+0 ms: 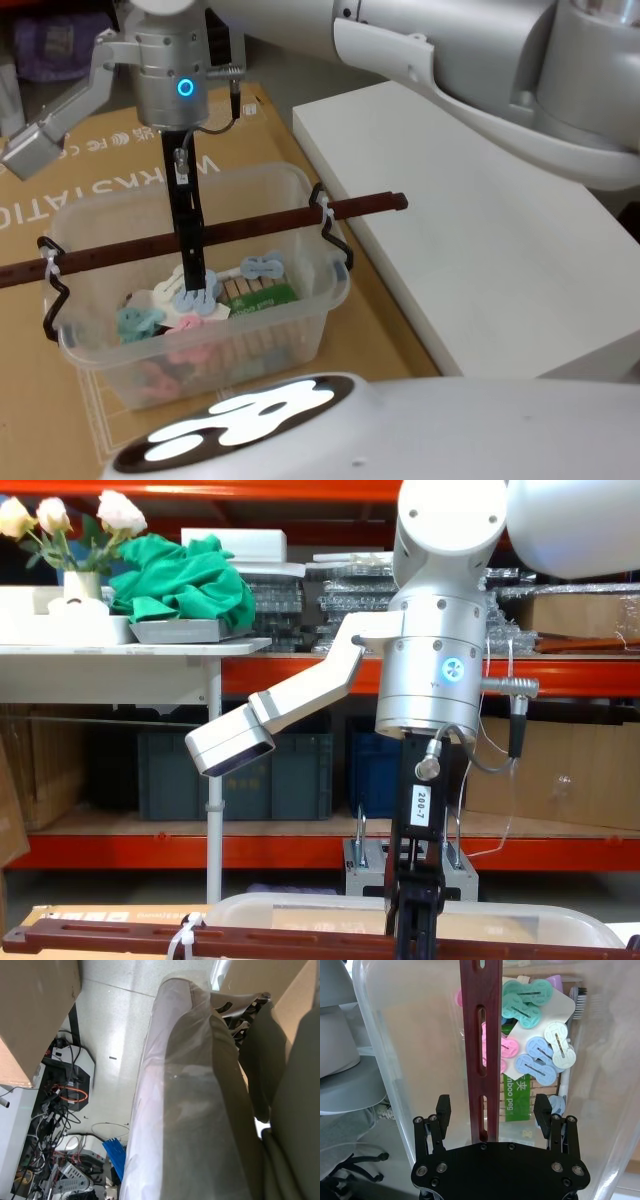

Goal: Use one hand to grasp the basket and place it at the designated location.

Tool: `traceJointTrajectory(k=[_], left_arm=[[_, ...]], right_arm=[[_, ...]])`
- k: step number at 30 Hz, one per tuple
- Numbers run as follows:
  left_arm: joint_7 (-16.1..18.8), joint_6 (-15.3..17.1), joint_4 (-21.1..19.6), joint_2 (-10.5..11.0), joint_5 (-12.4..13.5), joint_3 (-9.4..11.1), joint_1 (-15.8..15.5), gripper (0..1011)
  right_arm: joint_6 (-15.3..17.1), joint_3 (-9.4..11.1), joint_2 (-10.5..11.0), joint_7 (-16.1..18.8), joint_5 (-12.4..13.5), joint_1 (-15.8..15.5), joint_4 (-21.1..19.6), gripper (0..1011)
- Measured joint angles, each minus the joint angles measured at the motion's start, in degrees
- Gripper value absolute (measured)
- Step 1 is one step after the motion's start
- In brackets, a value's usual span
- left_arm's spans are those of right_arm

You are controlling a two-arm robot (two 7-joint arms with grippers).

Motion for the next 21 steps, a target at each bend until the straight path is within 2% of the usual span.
traceJointTrajectory(k=[7, 13, 17, 21], left_arm=[[0.0, 0.0, 0.0, 0.0, 0.0, 0.0, 0.0, 0], [0.0, 0.0, 0.0, 0.0, 0.0, 0.0, 0.0, 0], [0.0, 0.0, 0.0, 0.0, 0.0, 0.0, 0.0, 0], [0.0, 0.0, 0.0, 0.0, 0.0, 0.0, 0.0, 0]], right_arm=[[1.0, -0.1, 1.6, -1.2, -0.5, 0.3, -3.1, 1000], [1.5, -0.2, 2.1, -1.4, -0.5, 0.5, -4.1, 1000], [3.5, 0.0, 4.3, -2.0, -0.5, 2.1, -8.5, 1000], [4.7, 0.1, 5.6, -2.6, -0.5, 3.2, -11.2, 1000]])
